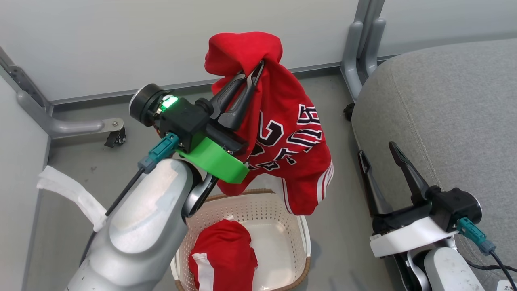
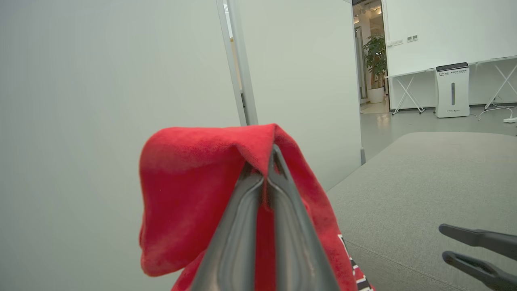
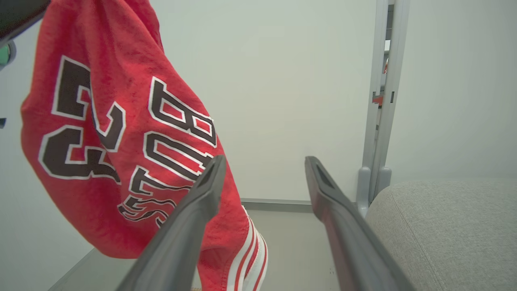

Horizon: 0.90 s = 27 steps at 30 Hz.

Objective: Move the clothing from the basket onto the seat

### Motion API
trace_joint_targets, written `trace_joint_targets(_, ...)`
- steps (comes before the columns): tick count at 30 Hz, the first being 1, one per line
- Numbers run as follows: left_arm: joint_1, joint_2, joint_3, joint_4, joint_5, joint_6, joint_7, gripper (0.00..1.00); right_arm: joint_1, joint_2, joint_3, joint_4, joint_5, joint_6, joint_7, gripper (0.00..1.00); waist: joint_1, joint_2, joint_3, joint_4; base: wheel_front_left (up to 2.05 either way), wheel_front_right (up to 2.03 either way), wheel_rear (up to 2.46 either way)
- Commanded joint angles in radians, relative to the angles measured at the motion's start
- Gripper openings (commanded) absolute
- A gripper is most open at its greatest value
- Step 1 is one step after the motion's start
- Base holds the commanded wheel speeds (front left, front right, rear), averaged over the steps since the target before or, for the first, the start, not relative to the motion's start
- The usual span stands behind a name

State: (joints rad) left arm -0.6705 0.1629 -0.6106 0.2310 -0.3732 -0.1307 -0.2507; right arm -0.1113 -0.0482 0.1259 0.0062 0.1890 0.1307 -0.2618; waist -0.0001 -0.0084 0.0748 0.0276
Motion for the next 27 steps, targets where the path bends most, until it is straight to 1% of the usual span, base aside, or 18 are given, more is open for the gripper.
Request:
trace_joint_targets(1,-0.015,0.005,-0.001,-0.008,-0.005,0.0,0.004,0.0,0.017,-0.003,0.002,-0.003,0.004,0.0,-0.004,1.0,0.0001,0.0084,-0.002,0.0,0.0,0.0,0.0)
trace_joint_targets(6,-0.016,0.006,-0.008,-0.028,-0.008,0.007,0.015,0.0,0.0,-0.003,0.018,-0.018,-0.01,0.0,-0.004,1.0,0.0001,0.0084,-0.003,0.001,0.0,0.0,0.0)
trace_joint_targets(12,-0.005,0.002,-0.019,-0.039,-0.009,0.008,0.013,0.0,-0.078,-0.003,0.093,-0.035,-0.066,0.0,-0.004,1.0,0.0001,0.0084,0.005,0.007,0.0,0.0,0.0)
trace_joint_targets(15,-0.004,-0.001,-0.025,-0.043,-0.009,0.008,0.011,0.0,-0.146,-0.006,0.154,-0.007,-0.103,0.0,-0.004,1.0,0.0001,0.0084,0.013,0.013,0.0,0.0,0.0)
trace_joint_targets(18,-0.008,-0.006,-0.035,-0.047,-0.009,0.007,0.009,0.0,-0.222,-0.035,0.211,0.032,-0.115,0.0,-0.004,1.0,0.0001,0.0084,0.021,0.025,0.0,0.0,0.0)
trace_joint_targets(22,-0.013,-0.013,-0.048,-0.052,-0.011,0.006,0.006,0.0,-0.309,-0.064,0.251,0.082,-0.107,0.0,-0.004,1.0,0.0001,0.0084,0.032,0.043,0.0,0.0,0.0)
trace_joint_targets(27,-0.014,-0.022,-0.064,-0.058,-0.01,0.005,0.003,0.0,-0.382,-0.093,0.305,0.154,-0.078,0.0,-0.004,1.0,0.0001,0.0084,0.041,0.059,0.0,0.0,0.0)
